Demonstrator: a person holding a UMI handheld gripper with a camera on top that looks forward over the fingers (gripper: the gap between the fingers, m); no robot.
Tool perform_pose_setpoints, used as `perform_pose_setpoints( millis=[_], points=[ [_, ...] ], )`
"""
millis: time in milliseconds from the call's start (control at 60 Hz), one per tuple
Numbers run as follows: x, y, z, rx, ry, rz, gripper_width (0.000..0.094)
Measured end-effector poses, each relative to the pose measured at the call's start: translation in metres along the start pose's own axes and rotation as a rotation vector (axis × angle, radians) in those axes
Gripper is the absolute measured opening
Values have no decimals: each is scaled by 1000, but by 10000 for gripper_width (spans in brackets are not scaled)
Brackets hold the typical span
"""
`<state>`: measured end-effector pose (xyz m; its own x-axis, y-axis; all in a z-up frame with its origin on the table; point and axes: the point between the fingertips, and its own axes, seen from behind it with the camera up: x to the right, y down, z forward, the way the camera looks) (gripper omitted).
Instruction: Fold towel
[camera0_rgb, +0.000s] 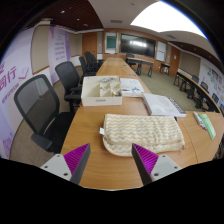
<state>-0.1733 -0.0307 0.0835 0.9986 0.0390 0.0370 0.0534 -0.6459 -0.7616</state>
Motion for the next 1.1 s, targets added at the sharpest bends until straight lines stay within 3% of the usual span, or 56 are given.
perform_pose_setpoints(
  millis=[217, 367, 483, 583, 750, 817, 917, 1033, 1100],
  points=[
    [3, -21, 120, -23, 27, -60, 846],
    [7, -20, 158, -45, 42, -55, 723],
    [3, -24, 163, -20, 31, -117, 502],
    [4, -24, 165, -20, 39, -167, 151],
    [5, -23, 159, -47, 37, -135, 50],
    [-8, -21, 147, -70, -11, -92, 50],
    [-55, -35, 109, -79, -169, 18, 49],
    [-92, -83, 48, -19, -366, 151, 49],
    [-90, -110, 26, 22, -411, 211, 49]
  ],
)
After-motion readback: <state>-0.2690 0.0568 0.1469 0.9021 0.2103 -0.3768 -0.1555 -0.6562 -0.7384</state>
